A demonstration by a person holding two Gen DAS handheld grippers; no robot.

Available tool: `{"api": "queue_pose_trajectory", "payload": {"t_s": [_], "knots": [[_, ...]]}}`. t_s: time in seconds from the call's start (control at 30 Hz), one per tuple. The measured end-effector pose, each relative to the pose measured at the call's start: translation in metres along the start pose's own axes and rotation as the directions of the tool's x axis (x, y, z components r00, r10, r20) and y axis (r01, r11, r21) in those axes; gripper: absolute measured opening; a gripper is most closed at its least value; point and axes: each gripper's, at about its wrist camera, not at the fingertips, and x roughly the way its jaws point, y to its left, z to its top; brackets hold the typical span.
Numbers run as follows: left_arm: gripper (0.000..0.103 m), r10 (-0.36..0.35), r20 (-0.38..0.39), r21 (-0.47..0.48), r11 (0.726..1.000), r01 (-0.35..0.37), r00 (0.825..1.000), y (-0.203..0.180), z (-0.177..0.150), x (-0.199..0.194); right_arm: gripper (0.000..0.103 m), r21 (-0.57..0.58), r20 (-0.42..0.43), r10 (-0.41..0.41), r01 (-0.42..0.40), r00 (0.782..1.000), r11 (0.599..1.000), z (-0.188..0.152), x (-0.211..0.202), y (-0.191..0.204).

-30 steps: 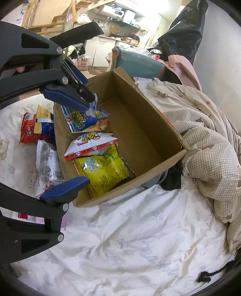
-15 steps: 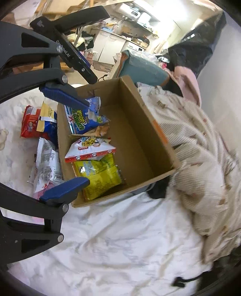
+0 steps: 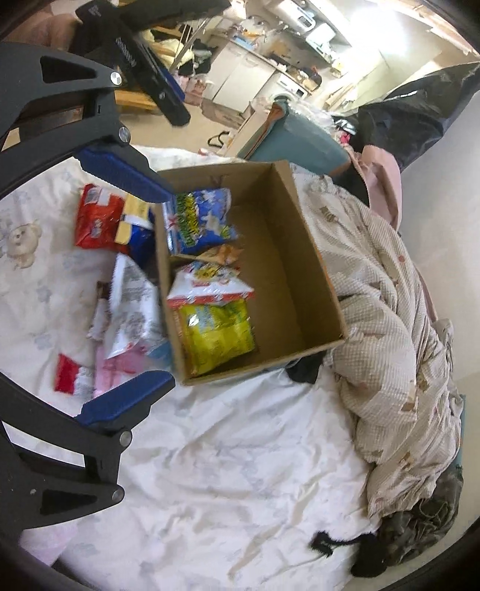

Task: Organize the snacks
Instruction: 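Withdraw both tools from the box toward the remaining snacks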

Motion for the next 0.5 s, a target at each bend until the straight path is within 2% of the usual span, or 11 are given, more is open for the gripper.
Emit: {"api": "queue_pose_trajectory", "payload": {"t_s": [0.1,0.23,0.33,0.5], "knots": [[0.098,0.013,0.004,0.014,1.0,-0.013,1.0,0.003,-0.011,-0.009,0.095,-0.032,0.028,-0.049,0.05,0.998,0.998,-0.012,-0.009,0.002],[0.098,0.044,0.009,0.026,0.999,-0.045,0.999,0.008,-0.025,-0.017,0.095,-0.056,0.031,-0.033,0.034,0.999,0.998,-0.023,-0.014,0.007],[0.098,0.046,-0.015,0.015,0.999,-0.046,0.999,0.014,-0.037,-0.015,0.095,-0.055,0.031,-0.082,0.084,0.996,0.995,-0.032,-0.015,0.007],[0.098,0.051,-0.075,-0.021,0.998,-0.053,0.996,0.022,-0.055,-0.007,0.095,-0.016,-0.004,-0.08,0.08,0.997,0.997,-0.043,-0.012,0.001]]}}
